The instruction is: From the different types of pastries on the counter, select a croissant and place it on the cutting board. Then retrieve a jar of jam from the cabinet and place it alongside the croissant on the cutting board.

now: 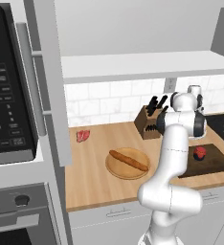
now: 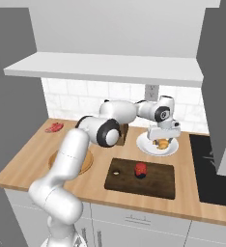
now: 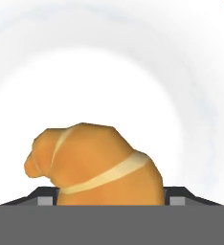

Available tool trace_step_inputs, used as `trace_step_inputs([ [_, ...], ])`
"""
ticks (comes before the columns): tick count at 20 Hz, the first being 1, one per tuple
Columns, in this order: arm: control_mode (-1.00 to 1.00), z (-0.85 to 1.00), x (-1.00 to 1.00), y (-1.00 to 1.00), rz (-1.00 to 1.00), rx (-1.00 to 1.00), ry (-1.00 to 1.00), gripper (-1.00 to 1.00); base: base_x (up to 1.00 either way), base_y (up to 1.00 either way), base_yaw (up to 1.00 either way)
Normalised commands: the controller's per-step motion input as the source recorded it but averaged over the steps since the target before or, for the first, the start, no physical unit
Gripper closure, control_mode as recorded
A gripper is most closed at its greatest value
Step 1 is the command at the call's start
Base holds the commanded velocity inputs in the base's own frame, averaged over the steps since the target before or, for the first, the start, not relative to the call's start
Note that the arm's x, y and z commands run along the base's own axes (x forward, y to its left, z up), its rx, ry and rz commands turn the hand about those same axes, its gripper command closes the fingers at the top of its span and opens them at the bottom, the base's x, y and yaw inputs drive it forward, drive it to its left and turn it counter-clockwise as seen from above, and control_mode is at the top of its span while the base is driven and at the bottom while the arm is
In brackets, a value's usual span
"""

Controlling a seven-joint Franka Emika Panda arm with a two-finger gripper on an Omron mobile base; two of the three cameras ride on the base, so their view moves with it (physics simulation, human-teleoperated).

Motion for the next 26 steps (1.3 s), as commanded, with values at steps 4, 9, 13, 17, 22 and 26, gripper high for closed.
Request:
trace_step_inputs([
  [4,-1.00,0.15,-0.40,-0.12,-0.03,0.00,0.04,1.00,0.00,0.00,0.00],
  [9,-1.00,0.26,-0.56,-0.02,-0.05,0.00,0.00,1.00,0.00,0.00,0.00],
  [13,-1.00,0.00,-0.73,0.16,-0.06,0.00,-0.01,1.00,0.00,0.00,0.00],
  [17,-1.00,0.00,-0.78,0.12,-0.11,-0.01,-0.08,1.00,0.00,0.00,0.00],
  [22,-1.00,-0.05,-0.74,0.01,-0.13,-0.05,-0.07,1.00,0.00,0.00,0.00],
  [26,-1.00,-0.23,-0.55,0.08,-0.13,-0.03,-0.01,1.00,0.00,0.00,0.00],
])
